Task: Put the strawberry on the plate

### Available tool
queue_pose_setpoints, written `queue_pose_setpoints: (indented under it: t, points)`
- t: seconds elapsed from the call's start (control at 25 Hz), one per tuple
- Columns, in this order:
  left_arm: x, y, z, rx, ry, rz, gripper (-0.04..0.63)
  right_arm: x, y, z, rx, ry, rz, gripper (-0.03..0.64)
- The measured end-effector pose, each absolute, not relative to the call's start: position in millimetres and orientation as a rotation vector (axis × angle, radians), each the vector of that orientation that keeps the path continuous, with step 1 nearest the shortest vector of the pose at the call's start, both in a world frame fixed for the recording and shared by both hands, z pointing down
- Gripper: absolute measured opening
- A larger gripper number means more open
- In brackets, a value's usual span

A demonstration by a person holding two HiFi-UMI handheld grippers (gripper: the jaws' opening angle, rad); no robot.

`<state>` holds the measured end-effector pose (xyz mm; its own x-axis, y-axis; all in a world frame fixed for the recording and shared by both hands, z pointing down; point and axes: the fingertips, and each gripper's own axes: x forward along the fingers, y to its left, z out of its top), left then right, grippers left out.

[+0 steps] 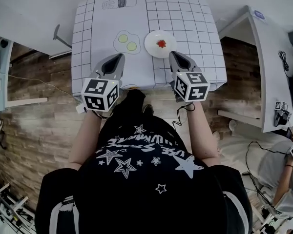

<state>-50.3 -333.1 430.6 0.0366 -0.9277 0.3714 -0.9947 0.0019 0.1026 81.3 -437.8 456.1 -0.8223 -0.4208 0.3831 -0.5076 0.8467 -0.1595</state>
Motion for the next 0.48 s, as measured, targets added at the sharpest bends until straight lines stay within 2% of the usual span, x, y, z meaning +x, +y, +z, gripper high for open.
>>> queue_pose_setpoints:
  t: [0.48]
  points:
    - [-42.8, -308.8, 443.2, 1.993, -1.872, 0.298, 0.009, 90.4, -408.9, 483.8, 0.71, -2.666, 0.526, 0.014]
